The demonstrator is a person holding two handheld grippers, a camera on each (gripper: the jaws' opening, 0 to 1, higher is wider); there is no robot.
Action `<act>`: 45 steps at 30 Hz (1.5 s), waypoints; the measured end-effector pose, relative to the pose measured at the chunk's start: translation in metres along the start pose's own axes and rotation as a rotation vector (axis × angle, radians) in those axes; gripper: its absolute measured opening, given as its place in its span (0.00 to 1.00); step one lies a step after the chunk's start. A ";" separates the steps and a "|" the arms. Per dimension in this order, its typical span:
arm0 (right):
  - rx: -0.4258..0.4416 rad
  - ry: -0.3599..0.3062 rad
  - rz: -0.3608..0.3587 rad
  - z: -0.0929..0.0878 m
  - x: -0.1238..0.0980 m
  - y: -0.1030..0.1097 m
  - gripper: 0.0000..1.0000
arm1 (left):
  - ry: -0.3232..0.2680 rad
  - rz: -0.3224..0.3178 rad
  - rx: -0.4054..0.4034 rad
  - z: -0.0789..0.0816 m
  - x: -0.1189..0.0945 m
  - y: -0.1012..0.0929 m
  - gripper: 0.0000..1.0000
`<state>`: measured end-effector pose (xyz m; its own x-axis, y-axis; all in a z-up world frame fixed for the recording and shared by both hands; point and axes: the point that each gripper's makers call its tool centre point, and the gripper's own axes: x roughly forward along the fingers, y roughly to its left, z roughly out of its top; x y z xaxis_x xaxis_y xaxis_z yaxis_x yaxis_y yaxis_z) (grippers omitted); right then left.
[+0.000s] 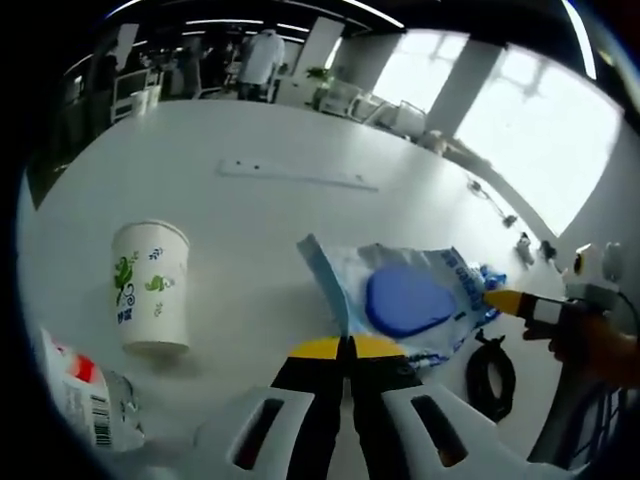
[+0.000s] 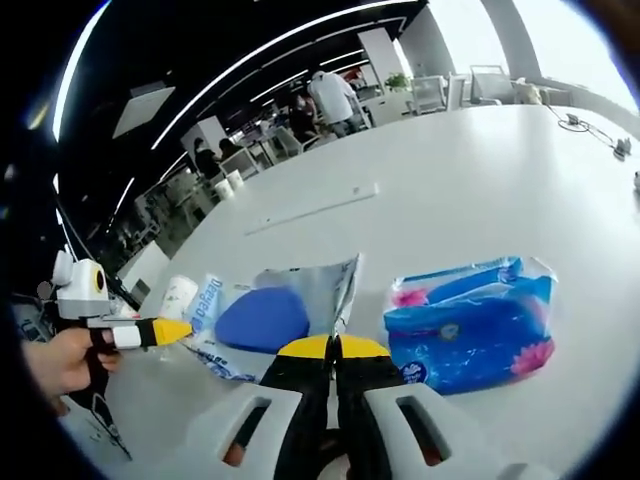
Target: Arrange the tabletop items into an orderly group along one side of the table until the central work area is clear of visible clutter.
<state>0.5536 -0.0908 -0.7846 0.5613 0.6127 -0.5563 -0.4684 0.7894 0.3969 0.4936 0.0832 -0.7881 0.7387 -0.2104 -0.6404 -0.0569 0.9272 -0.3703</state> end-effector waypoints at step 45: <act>0.024 0.071 -0.039 -0.021 0.012 -0.019 0.00 | 0.045 0.047 -0.035 -0.023 0.014 0.005 0.00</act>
<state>0.5549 -0.0993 -0.8142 0.5284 0.5777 -0.6221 -0.4302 0.8139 0.3905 0.4882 0.0780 -0.8144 0.7039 -0.1816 -0.6867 -0.1146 0.9251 -0.3621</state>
